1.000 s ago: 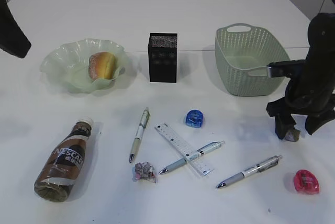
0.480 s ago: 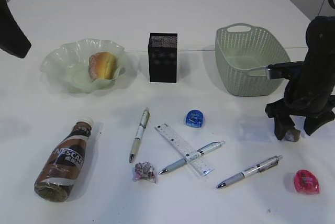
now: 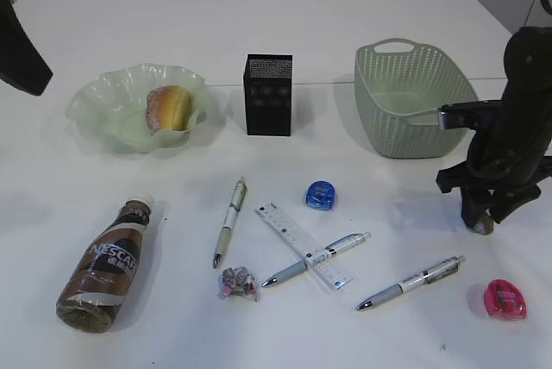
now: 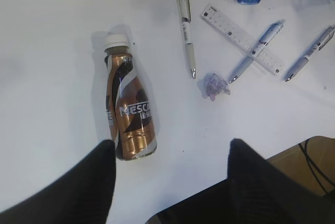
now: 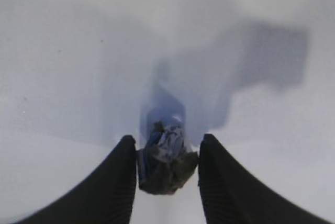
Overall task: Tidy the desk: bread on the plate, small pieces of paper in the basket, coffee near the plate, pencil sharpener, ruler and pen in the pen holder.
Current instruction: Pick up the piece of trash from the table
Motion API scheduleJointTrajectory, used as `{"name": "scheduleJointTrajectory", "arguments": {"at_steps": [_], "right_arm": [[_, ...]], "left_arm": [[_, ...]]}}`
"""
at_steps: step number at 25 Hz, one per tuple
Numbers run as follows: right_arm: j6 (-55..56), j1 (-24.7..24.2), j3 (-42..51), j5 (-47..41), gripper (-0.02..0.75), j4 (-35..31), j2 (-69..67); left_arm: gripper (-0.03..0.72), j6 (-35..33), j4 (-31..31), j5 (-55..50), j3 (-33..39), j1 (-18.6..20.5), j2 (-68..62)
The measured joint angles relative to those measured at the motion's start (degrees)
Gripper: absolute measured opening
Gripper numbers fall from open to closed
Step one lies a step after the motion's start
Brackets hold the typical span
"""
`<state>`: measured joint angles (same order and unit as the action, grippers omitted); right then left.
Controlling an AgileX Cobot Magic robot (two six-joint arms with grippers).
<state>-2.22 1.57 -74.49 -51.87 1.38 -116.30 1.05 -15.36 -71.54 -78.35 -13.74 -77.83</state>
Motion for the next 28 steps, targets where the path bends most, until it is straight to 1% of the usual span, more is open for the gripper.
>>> {"name": "scheduleJointTrajectory", "arguments": {"at_steps": [1, 3, 5, 6, 9, 10, 19, 21, 23, 24, 25, 28], "right_arm": [[0.0, 0.0, 0.0, 0.0, 0.323, 0.0, 0.0], [0.0, 0.0, 0.0, 0.1, 0.267, -0.2, 0.0], [0.1, 0.0, 0.0, 0.1, 0.233, -0.3, 0.0], [0.1, 0.0, 0.0, 0.1, 0.195, -0.4, 0.0], [0.1, 0.0, 0.0, 0.1, 0.195, -0.4, 0.0], [0.1, 0.0, 0.0, 0.1, 0.173, -0.4, 0.0], [0.1, 0.0, 0.0, -1.7, 0.169, -1.4, 0.0], [0.1, 0.0, 0.0, -1.7, 0.154, -1.4, 0.0], [0.1, 0.0, 0.0, -1.8, 0.102, -1.7, 0.0], [0.1, 0.0, 0.0, -1.8, 0.102, -1.7, 0.0], [0.1, 0.0, 0.0, -1.8, 0.077, -1.7, 0.0], [0.1, 0.0, -0.1, -2.2, 0.069, -1.7, 0.0]], "left_arm": [[0.474, 0.0, -0.1, 0.0, 0.0, 0.0, 0.0], [0.473, 0.0, -0.5, 0.0, 0.0, 0.0, 0.0], [0.468, 0.0, -1.0, 0.0, 0.0, 0.0, 0.0], [0.465, 0.0, -1.2, 0.0, 0.0, 0.0, 0.0], [0.459, 0.0, -1.3, 0.0, 0.0, 0.0, 0.0], [0.458, 0.0, -1.3, 0.0, 0.0, 0.0, 0.0], [0.456, 0.0, -1.4, 0.0, 0.0, 0.0, 0.0], [0.456, 0.0, -1.4, 0.0, 0.0, 0.0, 0.0], [0.457, 0.0, -1.4, 0.0, 0.0, 0.0, 0.0], [0.456, 0.0, -1.4, 0.0, 0.0, 0.0, 0.0], [0.456, 0.0, -1.4, 0.0, 0.0, 0.0, 0.0], [0.456, 0.0, -1.4, 0.0, 0.0, 0.0, 0.0]]}}
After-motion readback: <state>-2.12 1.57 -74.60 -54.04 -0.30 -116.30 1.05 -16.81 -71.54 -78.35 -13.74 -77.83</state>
